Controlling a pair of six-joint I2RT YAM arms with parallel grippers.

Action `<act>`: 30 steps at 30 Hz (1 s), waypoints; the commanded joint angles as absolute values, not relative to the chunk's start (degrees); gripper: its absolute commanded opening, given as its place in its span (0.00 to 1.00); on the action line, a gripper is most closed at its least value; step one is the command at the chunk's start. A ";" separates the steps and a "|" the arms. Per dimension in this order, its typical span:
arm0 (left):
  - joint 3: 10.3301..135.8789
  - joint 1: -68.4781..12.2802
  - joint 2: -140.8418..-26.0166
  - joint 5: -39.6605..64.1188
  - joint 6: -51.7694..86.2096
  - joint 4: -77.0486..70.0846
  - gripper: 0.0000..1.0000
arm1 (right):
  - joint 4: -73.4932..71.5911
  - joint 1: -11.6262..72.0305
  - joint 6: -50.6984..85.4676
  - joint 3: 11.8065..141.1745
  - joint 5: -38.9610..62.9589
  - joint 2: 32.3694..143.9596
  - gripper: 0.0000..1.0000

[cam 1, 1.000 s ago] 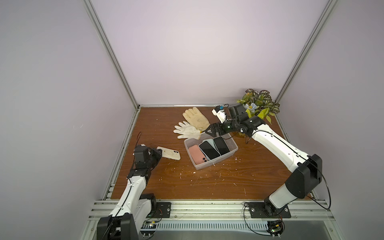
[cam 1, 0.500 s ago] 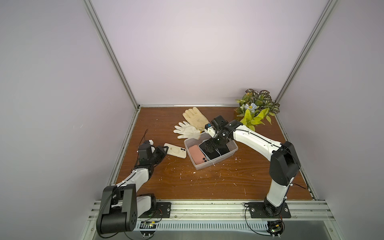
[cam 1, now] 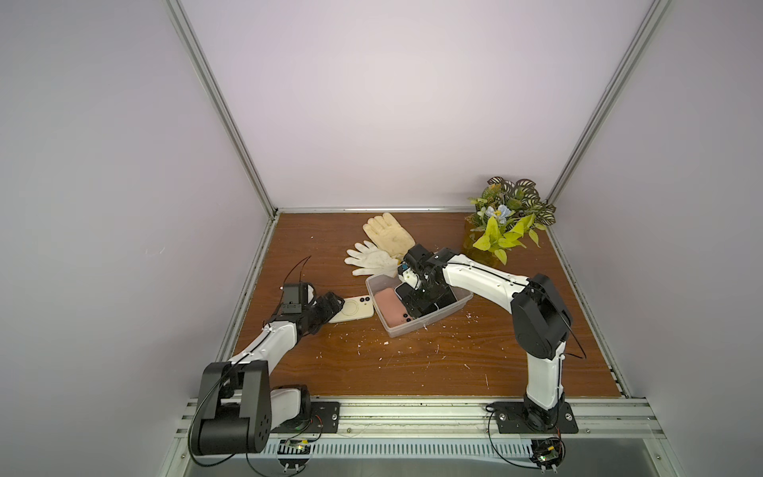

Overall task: Take the phone out of the storage box
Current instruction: Place the phone at the center of the board, then pick up the phone from the storage box.

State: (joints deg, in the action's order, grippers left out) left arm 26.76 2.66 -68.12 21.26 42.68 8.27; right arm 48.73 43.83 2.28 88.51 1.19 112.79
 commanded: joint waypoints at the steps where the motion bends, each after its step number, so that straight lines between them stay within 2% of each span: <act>1: 29.25 2.07 -63.83 14.95 43.00 23.55 1.00 | 49.98 44.31 1.48 89.86 -0.71 112.54 0.99; 12: 38.57 0.18 -61.19 20.40 44.71 25.12 1.00 | 50.25 44.33 0.86 88.97 -9.82 116.52 0.99; 17: 40.75 0.18 -61.88 22.29 42.50 25.14 1.00 | 49.35 44.38 -0.79 91.78 -5.09 118.01 0.99; 24: 40.83 0.16 -62.05 24.03 42.03 24.95 1.00 | 48.16 44.56 -0.44 91.61 -5.79 120.58 0.99; 30: 42.74 0.18 -62.55 25.88 41.23 24.95 1.00 | 48.25 44.56 0.34 92.18 -5.78 119.81 0.82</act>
